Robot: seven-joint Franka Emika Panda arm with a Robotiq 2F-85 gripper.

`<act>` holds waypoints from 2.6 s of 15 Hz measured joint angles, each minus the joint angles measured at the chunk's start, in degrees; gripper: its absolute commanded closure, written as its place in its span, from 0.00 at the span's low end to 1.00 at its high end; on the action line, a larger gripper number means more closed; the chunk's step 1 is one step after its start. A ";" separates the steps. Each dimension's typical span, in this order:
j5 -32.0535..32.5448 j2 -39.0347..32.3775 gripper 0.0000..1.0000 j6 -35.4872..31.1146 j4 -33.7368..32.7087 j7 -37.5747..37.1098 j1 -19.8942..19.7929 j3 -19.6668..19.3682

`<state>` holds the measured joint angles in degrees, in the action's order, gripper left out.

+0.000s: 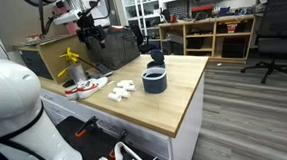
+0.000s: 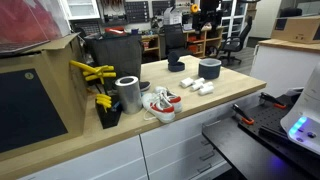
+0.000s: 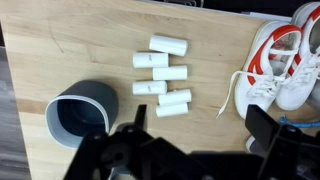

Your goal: Put one white object in the small bin

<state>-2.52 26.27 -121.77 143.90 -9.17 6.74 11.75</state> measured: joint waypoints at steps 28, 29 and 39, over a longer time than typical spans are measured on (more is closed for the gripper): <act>0.00 0.00 0.00 0.00 0.00 0.00 0.00 0.00; 0.03 -0.05 0.00 0.00 0.00 0.01 0.00 -0.19; -1.12 -10.38 0.00 -6.31 -3.36 -4.62 -3.26 -4.95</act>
<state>-3.64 15.89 -128.08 140.54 -13.79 3.48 6.81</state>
